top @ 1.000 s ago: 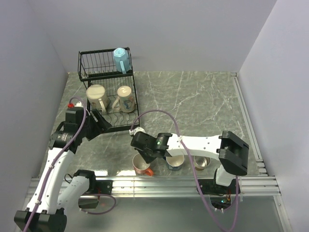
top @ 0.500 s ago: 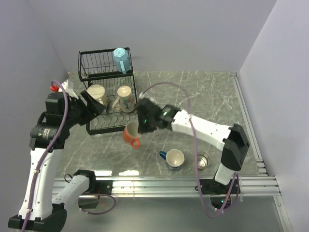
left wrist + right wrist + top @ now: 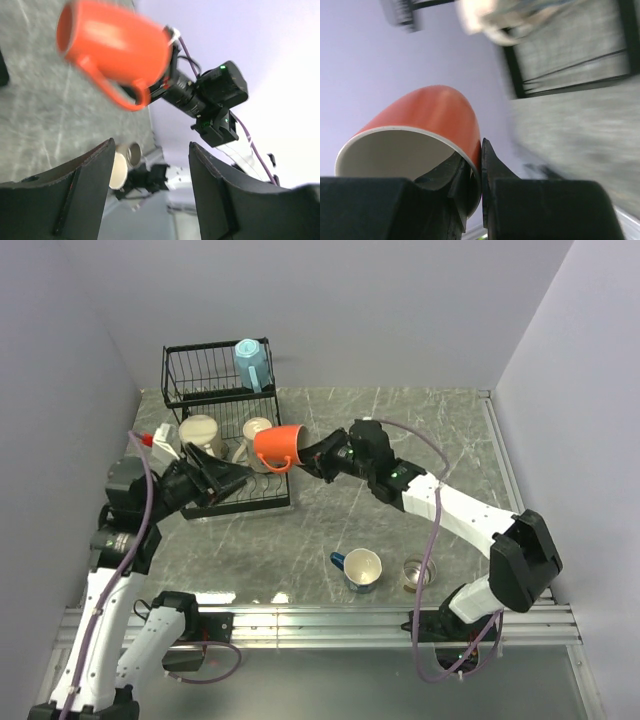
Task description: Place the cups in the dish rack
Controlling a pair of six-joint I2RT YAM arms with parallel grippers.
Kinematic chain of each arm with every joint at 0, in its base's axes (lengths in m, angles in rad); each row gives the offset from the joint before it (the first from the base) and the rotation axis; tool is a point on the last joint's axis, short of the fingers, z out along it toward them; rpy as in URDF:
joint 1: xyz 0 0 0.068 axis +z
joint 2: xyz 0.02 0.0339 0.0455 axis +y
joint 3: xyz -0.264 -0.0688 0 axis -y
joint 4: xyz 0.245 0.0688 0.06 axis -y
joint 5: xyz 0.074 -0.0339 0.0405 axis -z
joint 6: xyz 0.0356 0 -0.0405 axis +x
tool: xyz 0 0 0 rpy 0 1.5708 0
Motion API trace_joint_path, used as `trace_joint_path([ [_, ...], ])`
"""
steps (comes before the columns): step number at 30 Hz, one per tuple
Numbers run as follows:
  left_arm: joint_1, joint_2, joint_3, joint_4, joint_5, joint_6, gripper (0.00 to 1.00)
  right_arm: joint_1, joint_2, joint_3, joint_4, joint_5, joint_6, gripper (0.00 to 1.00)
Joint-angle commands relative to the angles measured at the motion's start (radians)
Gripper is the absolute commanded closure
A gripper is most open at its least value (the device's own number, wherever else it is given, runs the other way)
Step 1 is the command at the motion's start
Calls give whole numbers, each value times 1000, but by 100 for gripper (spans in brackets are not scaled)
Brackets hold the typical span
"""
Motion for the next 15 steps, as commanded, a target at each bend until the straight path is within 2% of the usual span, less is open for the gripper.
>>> trace_joint_path([
  [1, 3, -6, -116, 273, 151, -142, 34, 12, -95, -57, 445, -56, 253, 100],
  [3, 3, -5, -163, 317, 173, -154, 33, 10, -122, -94, 514, -47, 312, 100],
  [6, 3, -18, -206, 435, 176, -223, 32, 15, -134, -76, 483, -54, 295, 100],
  [14, 3, 14, -240, 592, 181, -319, 32, 65, -112, -81, 521, -25, 304, 100],
  [15, 3, 15, -251, 659, 184, -339, 31, 70, -111, -85, 533, -22, 307, 100],
])
